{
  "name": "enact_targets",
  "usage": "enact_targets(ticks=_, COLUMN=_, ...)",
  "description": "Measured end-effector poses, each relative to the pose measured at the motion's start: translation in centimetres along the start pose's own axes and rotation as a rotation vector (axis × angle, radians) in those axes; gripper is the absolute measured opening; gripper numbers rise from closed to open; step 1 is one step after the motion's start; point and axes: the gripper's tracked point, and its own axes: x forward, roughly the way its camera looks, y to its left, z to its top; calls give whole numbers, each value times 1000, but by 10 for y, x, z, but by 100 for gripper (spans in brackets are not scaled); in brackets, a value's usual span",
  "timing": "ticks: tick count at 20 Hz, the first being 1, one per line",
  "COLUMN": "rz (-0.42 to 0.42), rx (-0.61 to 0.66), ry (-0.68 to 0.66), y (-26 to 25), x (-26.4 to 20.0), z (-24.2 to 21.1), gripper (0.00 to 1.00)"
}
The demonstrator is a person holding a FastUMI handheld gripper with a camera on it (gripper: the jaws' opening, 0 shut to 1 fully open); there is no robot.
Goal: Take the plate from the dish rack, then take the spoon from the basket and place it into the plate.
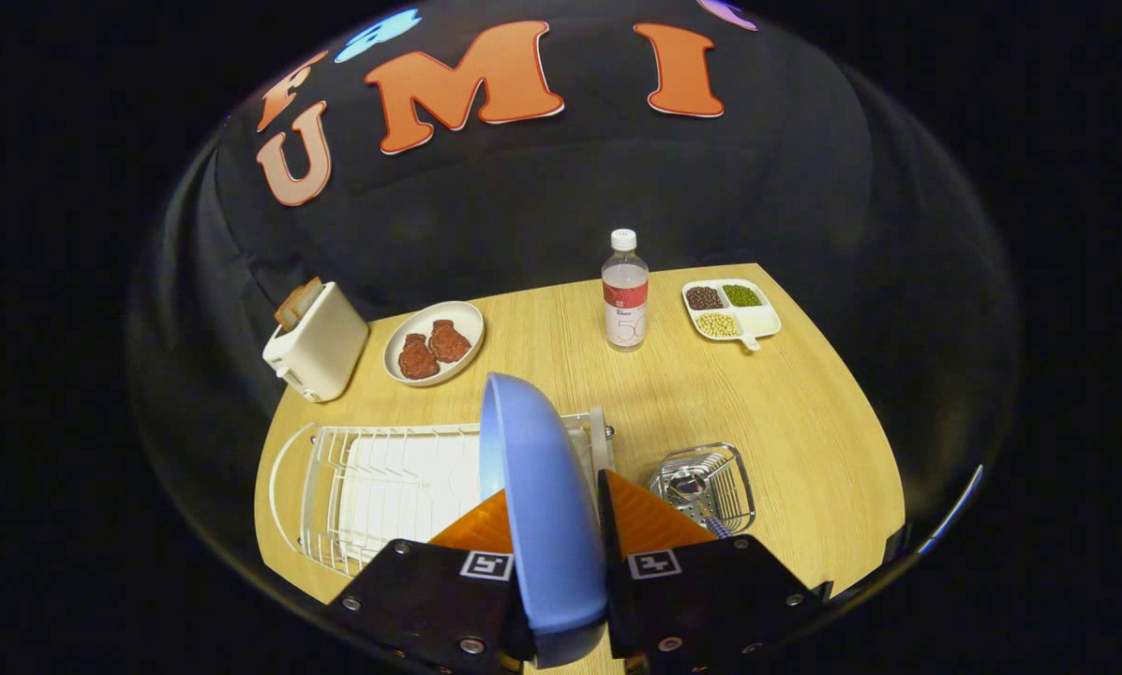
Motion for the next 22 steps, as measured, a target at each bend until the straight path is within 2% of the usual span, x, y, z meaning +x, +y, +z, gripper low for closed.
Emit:
enact_targets(ticks=6, rz=133, rx=63, ry=-25, y=-6, x=-52, z=-56, gripper=29)
enact_targets(ticks=11, rz=180, rx=130, ry=0, y=-27, x=-70, z=-112, gripper=30)
enact_targets(ticks=17, rz=266, rx=215, ry=97, y=-18, x=-68, z=-196, gripper=29)
enact_targets(ticks=22, rz=299, rx=255, ry=172, y=-10, x=-43, z=-236, gripper=30)
